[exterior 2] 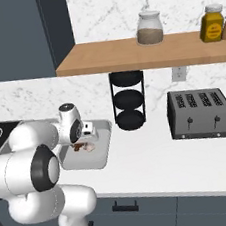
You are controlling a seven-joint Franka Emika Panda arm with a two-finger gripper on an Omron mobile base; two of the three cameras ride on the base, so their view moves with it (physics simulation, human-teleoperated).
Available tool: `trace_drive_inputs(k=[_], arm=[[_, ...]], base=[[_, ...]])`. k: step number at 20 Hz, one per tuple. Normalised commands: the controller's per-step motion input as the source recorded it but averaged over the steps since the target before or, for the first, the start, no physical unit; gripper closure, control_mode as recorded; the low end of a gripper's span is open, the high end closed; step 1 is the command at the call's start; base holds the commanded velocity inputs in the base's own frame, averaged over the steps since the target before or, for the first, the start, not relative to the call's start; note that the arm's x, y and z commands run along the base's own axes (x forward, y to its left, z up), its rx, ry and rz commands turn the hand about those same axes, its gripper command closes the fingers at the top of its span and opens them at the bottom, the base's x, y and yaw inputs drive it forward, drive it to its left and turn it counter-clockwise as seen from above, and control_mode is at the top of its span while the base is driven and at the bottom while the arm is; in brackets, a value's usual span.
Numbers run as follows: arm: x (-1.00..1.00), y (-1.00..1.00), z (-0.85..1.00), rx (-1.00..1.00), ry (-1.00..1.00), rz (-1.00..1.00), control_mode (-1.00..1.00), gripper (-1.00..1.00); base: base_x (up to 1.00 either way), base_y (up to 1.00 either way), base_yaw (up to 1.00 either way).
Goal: Place one garlic and one chicken drumstick in each tupperware on the nearby counter, to pack two identical lunches.
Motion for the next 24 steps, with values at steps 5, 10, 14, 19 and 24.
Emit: trace_drive_inputs(k=[5, 10, 14, 19, 24], arm=[[-0.09, 0.11, 0.0, 0.0, 0.0, -0.01, -1.0, -1.0], [0.0, 0.01, 0.0, 0.0, 0.0, -0.02, -1.0, -1.0], [0.0, 0.17, 0.04, 0.0, 0.0, -0.01, -1.0, -1.0], [-0.53, 0.1, 0.41, 0.0, -0.05, -0.05, -1.0, -1.0], [-1.0, -0.1, 0.5, 0.0, -0.11, -0.13, -1.0, -1.0]], base=[[0.0, 0.0, 0.0], [0.0, 0.0, 0.0], [0.0, 0.0, 0.0], [0.0, 0.0, 0.0], [0.0, 0.0, 0.0]])
